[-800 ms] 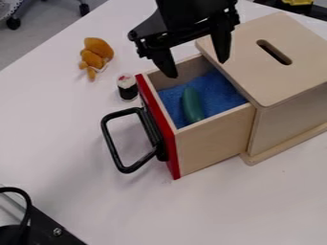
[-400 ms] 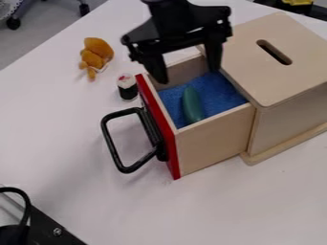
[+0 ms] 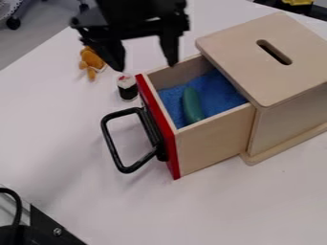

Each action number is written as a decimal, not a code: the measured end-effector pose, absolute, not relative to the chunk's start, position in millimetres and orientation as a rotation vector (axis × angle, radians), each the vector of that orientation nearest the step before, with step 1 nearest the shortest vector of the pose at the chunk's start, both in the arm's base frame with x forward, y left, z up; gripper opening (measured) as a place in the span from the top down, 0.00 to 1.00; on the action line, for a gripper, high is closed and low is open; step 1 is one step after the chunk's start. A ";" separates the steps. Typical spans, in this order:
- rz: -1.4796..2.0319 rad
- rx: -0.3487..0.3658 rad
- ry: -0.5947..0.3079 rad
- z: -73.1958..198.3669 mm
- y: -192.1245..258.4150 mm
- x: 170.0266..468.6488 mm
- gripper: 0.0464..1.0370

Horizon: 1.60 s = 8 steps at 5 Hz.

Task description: Close the drawer

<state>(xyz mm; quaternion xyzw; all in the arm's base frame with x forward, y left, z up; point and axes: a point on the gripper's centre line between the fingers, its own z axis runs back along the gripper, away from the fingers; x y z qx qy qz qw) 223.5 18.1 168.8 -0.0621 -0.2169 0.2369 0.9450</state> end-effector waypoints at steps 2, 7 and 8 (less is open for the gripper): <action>0.167 -0.122 -0.348 149.7 50.5 185.0 0.05; -0.289 0.022 -0.196 87.4 40.3 206.0 0.05; -0.344 -0.015 -0.243 83.1 31.8 216.5 0.05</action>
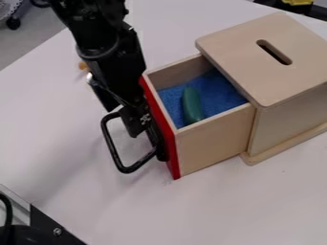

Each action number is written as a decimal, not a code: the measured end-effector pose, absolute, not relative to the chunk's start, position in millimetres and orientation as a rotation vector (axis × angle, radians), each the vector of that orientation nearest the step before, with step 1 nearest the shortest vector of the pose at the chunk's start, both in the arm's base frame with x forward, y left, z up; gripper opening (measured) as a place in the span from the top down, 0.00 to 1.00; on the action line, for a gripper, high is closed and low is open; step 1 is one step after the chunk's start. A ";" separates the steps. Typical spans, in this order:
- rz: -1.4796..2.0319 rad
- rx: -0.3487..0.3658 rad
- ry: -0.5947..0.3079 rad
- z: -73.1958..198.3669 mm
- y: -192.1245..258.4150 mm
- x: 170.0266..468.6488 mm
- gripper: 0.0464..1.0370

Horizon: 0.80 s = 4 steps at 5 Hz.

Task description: Close the drawer

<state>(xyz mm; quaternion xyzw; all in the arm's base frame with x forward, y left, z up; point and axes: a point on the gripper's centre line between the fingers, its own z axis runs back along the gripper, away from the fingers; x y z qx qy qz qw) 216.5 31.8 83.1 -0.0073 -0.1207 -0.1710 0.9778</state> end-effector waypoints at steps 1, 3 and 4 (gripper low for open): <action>-0.373 -0.026 -0.259 78.9 26.5 222.4 0.05; -0.448 -0.075 -0.287 76.6 12.6 230.4 0.05; -0.470 -0.084 -0.269 71.0 8.5 234.1 0.05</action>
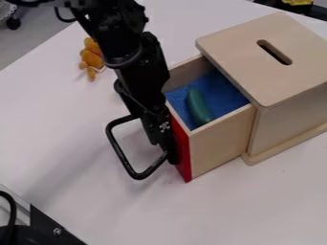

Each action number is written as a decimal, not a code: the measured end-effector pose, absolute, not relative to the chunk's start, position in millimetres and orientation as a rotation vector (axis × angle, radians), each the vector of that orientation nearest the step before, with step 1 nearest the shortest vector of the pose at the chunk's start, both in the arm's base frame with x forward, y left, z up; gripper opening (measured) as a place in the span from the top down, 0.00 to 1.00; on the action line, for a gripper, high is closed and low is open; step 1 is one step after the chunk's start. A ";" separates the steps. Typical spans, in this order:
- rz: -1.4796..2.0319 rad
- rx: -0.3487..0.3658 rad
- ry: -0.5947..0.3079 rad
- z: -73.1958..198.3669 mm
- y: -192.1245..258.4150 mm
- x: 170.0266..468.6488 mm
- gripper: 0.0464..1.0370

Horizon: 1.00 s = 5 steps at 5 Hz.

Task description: Close the drawer

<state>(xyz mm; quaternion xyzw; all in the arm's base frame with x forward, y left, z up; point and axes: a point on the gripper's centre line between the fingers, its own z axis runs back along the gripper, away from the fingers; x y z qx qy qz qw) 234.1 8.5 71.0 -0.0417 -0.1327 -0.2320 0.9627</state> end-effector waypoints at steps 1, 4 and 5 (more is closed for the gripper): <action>-0.481 -0.090 -0.268 68.9 5.0 242.3 0.05; -0.547 -0.097 -0.353 75.9 -24.3 285.8 0.04; -0.578 -0.096 -0.383 81.5 -35.4 298.9 0.04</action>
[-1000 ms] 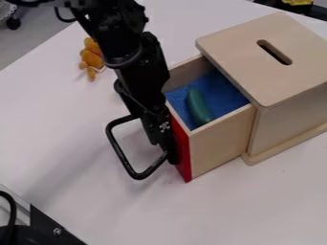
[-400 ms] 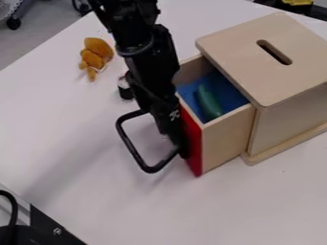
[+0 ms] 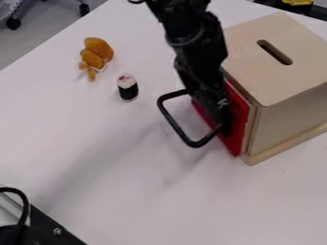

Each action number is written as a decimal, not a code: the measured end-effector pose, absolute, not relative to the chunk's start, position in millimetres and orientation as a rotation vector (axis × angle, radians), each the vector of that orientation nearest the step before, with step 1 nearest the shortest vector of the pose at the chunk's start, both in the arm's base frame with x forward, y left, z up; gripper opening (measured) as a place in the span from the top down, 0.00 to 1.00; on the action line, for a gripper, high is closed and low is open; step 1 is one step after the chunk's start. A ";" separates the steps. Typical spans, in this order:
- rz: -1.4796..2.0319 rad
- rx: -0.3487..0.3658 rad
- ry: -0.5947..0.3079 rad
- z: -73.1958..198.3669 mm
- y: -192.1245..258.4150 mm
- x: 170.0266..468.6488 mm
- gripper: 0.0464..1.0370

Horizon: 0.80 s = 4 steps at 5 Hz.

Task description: Close the drawer

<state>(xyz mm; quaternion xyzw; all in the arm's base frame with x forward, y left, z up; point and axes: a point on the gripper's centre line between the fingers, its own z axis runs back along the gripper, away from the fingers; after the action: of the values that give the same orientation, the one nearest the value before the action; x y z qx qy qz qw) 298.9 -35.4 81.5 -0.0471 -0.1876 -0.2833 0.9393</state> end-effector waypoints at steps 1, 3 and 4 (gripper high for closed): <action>-0.599 -0.099 -0.387 79.1 -44.1 305.9 0.04; -0.610 -0.095 -0.382 73.0 -48.9 310.2 0.04; -0.601 -0.089 -0.380 73.2 -49.4 310.1 0.04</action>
<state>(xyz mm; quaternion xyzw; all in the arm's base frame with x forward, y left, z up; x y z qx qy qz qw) 310.1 -49.4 73.2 -0.0435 -0.1858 -0.2941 0.9365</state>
